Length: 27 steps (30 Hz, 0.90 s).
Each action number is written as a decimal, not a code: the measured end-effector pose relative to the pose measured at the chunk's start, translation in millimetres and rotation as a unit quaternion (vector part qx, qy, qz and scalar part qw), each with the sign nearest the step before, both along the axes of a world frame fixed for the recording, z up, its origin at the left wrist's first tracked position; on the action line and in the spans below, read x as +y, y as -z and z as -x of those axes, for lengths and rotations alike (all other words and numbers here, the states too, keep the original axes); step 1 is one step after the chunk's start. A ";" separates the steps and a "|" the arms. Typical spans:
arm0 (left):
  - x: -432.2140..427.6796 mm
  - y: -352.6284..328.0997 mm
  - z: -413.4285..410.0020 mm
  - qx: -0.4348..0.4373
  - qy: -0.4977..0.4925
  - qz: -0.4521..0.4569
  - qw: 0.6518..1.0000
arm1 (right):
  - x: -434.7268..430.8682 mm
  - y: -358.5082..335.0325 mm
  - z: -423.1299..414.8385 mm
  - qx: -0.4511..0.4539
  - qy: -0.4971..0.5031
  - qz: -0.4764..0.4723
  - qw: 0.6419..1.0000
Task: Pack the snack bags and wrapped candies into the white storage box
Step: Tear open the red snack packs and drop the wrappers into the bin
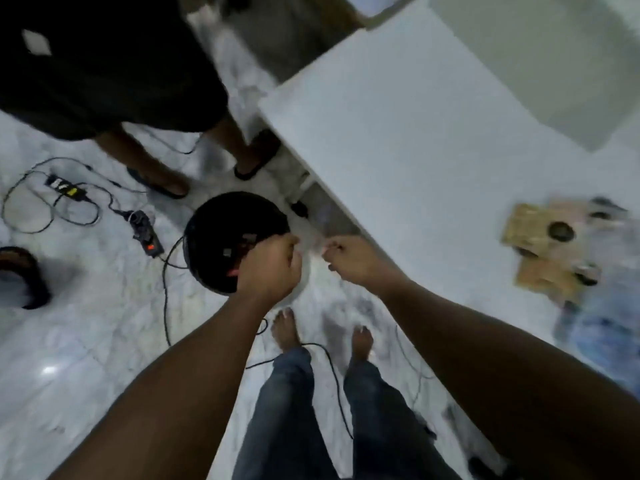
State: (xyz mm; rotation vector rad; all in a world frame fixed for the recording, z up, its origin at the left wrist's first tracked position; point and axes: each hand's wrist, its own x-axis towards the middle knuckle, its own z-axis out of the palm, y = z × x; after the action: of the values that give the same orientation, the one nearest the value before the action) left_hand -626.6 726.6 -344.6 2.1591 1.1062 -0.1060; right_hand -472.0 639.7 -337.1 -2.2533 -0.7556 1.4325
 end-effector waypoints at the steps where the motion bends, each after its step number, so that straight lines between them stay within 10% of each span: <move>1: -15.3 -16.2 -14.6 -0.021 0.020 -0.029 0.999 | -26.9 -20.8 -12.6 -0.011 0.025 -0.007 1.000; 13: -276.3 -147.8 -254.4 -0.169 0.400 -0.110 0.894 | -400.3 -142.2 -142.3 -0.219 0.424 -0.093 0.874; 27: -692.8 -97.3 -383.4 -0.051 0.616 -0.117 0.777 | -838.7 -99.7 -180.6 -0.381 0.510 0.133 0.759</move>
State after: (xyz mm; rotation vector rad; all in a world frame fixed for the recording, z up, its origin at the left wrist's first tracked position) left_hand -243.2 33.8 -247.3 2.7074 -0.5524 -0.4380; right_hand -291.3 -199.0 -237.4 -2.7015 0.5696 0.0664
